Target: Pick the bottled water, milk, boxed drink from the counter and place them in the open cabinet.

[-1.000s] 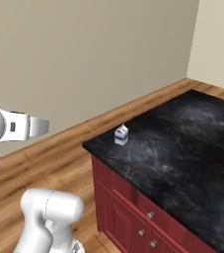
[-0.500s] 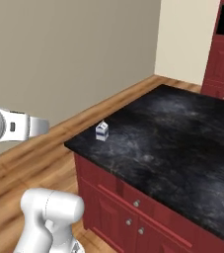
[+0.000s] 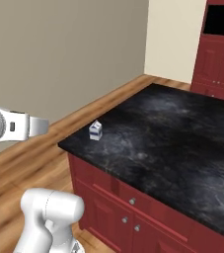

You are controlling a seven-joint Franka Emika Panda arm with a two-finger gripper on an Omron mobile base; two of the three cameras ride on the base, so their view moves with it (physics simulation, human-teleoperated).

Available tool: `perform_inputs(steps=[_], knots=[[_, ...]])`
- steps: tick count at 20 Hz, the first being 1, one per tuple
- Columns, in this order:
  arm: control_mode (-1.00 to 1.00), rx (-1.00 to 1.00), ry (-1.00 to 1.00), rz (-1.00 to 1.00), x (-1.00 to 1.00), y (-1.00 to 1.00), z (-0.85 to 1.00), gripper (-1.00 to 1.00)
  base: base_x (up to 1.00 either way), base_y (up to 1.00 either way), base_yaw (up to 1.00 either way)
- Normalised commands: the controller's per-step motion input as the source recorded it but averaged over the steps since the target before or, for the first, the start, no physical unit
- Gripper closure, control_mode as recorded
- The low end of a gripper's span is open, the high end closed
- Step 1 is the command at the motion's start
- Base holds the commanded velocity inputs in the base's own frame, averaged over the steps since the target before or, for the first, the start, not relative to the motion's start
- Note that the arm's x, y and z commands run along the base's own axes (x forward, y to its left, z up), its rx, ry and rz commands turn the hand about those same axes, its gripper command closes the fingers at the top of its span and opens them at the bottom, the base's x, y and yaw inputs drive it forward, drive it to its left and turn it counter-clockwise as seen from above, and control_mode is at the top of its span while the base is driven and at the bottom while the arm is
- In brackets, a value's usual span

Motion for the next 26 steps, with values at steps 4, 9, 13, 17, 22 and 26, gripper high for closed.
perform_inputs(steps=[4, 9, 13, 17, 22, 26], knots=[[1.00, 0.00, 0.00, 0.00, 0.00, 0.00, 0.00, -1.00, 0.27, 0.07, -0.07], [1.00, 0.00, 0.00, 0.00, 0.00, 0.00, 0.00, -1.00, 0.37, 0.10, -0.05], [1.00, 0.00, 0.00, 0.00, 0.00, 0.00, 0.00, -1.00, 0.33, 0.09, -0.02], [1.00, 0.00, 0.00, 0.00, 0.00, 0.00, 0.00, -1.00, 0.40, 0.12, -0.01], [1.00, 0.00, 0.00, 0.00, 0.00, 0.00, 0.00, -1.00, 0.29, 0.14, -0.01], [-1.00, 0.00, 0.03, 0.00, 0.02, 0.00, -0.01, -1.00, 0.04, 0.00, 0.00]])
